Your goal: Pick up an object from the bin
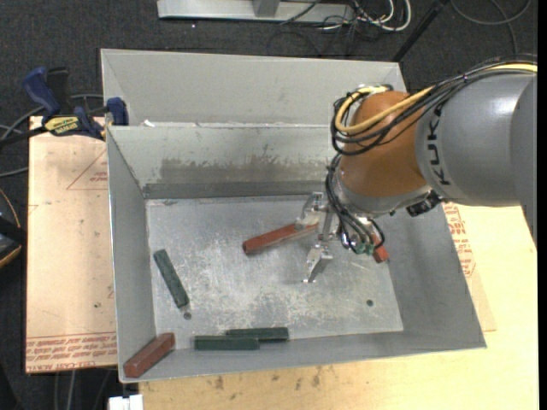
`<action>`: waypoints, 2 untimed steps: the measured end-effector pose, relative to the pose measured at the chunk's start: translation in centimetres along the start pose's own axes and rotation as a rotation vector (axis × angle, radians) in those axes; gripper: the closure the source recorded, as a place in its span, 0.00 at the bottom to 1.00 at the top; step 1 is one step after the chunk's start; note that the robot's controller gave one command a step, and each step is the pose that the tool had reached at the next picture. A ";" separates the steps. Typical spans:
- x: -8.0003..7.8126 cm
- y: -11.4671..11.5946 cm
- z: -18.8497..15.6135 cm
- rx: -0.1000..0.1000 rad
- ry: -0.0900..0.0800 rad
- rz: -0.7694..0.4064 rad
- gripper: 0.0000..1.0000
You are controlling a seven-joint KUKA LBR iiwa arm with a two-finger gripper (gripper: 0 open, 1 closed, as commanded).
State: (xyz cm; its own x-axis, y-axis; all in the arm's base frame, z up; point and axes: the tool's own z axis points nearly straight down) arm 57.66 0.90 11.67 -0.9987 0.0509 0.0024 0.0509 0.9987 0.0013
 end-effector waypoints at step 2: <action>-5.8 4.2 3.4 -0.001 -0.007 -0.171 1.00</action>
Offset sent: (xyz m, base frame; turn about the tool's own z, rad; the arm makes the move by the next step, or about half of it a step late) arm 0.0000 0.0000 0.0000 0.0000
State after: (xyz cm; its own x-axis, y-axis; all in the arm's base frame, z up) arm 63.65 4.84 8.26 -0.9928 -0.1194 -0.0045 -0.1195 0.9928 0.0018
